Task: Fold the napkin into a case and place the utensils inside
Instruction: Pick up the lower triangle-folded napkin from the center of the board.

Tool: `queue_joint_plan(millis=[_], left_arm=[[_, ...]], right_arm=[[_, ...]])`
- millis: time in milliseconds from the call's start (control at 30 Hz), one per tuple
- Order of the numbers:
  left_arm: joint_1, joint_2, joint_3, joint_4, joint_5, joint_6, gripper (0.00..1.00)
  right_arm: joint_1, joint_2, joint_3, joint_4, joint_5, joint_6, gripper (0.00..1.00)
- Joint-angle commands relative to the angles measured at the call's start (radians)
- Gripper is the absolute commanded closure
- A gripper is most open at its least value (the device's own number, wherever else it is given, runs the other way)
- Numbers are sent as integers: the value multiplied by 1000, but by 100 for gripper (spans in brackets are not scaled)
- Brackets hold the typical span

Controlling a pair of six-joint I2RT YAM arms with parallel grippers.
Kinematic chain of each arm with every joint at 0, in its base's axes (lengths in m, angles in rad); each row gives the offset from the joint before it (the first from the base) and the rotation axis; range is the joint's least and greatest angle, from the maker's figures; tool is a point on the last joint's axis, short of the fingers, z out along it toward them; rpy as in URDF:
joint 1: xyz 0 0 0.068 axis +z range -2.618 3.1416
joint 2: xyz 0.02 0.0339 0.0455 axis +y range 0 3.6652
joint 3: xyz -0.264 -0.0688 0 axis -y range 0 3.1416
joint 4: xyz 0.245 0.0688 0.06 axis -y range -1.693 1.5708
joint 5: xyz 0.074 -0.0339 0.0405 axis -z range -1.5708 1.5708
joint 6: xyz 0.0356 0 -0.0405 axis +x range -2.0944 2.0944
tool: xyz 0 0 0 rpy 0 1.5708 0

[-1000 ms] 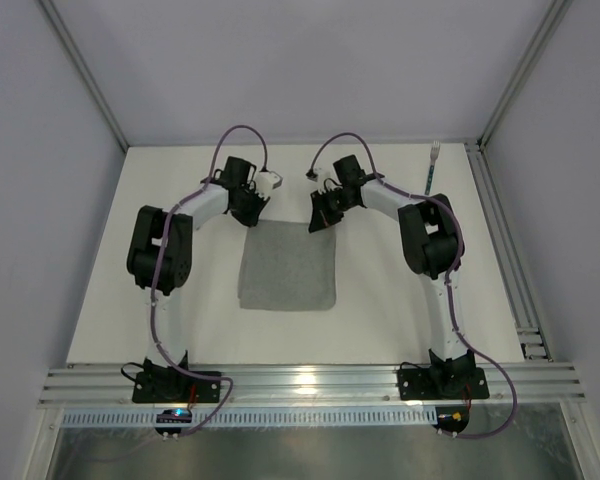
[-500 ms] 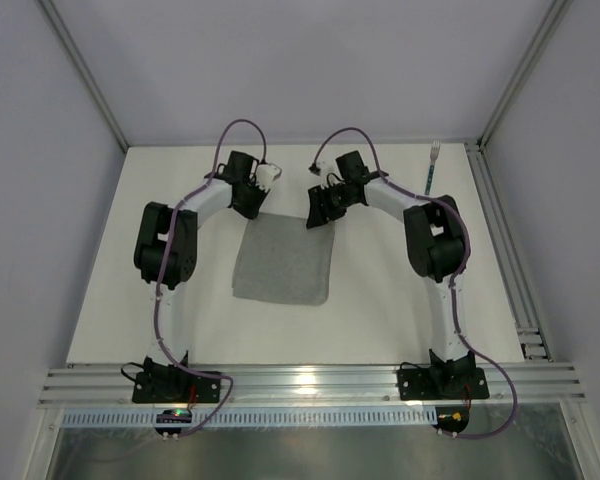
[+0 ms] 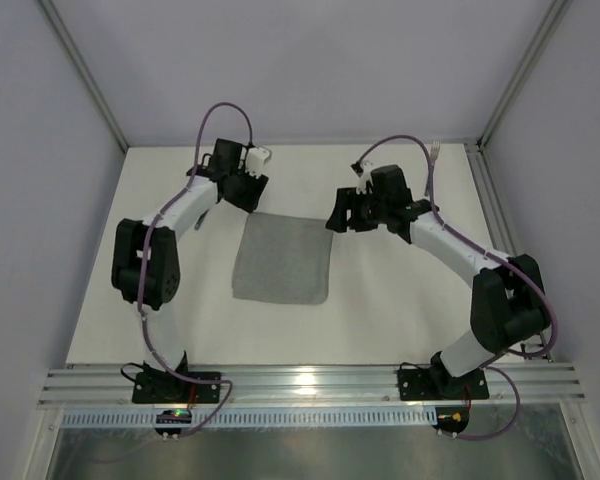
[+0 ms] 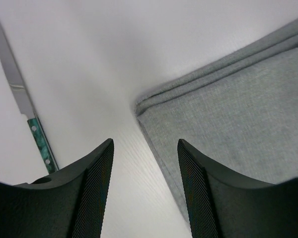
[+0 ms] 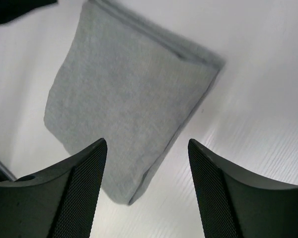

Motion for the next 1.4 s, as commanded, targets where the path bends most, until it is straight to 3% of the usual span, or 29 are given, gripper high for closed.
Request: queue_joint_plan(millis=[0, 233, 500, 867, 1033, 1367], left_arm=[[7, -138, -37, -51, 54, -27, 43], [-53, -332, -244, -112, 91, 53, 43], [-179, -438, -452, -138, 65, 119, 43], [-210, -482, -456, -169, 88, 100, 43], [-239, -485, -438, -197, 101, 82, 44], [-321, -459, -429, -206, 101, 106, 42]], right_arm=[[61, -46, -172, -5, 20, 173, 29], [144, -100, -418, 124, -32, 357, 29], [224, -21, -478, 251, -43, 436, 31], [233, -17, -499, 255, -49, 454, 49], [237, 14, -501, 284, -66, 474, 51], [239, 57, -469, 356, -116, 509, 93]])
